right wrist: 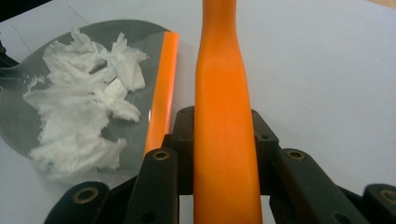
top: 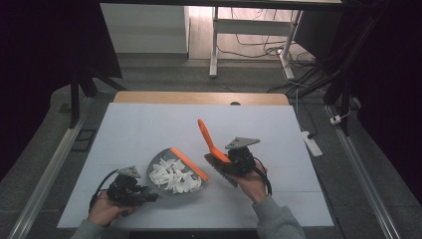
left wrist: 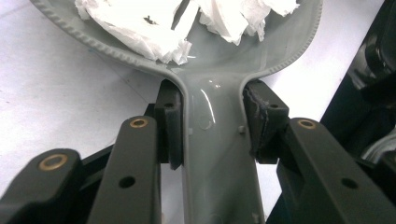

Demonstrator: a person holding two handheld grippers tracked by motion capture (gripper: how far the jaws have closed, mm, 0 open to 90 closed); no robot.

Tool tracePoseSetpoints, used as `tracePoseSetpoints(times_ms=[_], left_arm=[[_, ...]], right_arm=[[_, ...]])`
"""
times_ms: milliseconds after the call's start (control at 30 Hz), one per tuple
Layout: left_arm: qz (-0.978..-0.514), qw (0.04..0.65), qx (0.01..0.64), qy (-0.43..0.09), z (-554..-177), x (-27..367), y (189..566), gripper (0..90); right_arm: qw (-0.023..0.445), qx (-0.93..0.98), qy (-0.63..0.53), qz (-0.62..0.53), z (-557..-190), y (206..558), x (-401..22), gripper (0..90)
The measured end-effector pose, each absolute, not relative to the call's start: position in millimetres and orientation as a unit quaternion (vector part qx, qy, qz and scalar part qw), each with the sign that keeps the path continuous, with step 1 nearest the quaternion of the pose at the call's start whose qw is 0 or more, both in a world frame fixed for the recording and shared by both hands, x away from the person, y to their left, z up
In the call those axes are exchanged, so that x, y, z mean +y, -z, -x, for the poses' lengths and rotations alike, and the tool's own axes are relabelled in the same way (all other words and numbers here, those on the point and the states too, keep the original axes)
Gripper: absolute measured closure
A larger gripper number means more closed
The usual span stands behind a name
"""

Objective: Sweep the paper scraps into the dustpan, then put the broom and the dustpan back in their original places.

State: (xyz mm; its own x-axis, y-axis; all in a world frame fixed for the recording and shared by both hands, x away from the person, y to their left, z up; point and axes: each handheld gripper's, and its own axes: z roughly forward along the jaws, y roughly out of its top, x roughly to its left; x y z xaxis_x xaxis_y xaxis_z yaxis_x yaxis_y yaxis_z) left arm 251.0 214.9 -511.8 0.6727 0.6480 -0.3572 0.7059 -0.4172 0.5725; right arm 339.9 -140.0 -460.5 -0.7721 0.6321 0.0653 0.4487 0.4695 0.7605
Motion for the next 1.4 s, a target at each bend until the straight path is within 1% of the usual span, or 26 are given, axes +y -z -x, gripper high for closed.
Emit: tracePoseSetpoints(times_ms=[733,1200,1400], left_arm=[[-0.808,0.394,0.438,0.017,-250,223,506,61.1],[-0.774,0.416,0.476,-0.018,-244,224,500,61.1],[-0.763,0.417,0.494,-0.027,-242,224,500,61.0]], right_arm=[[0.114,0.848,-0.416,-0.307,-338,453,-162,70.5],[0.111,0.847,-0.415,-0.312,-330,451,-187,70.5],[0.104,0.847,-0.418,-0.310,-326,452,-194,70.5]])
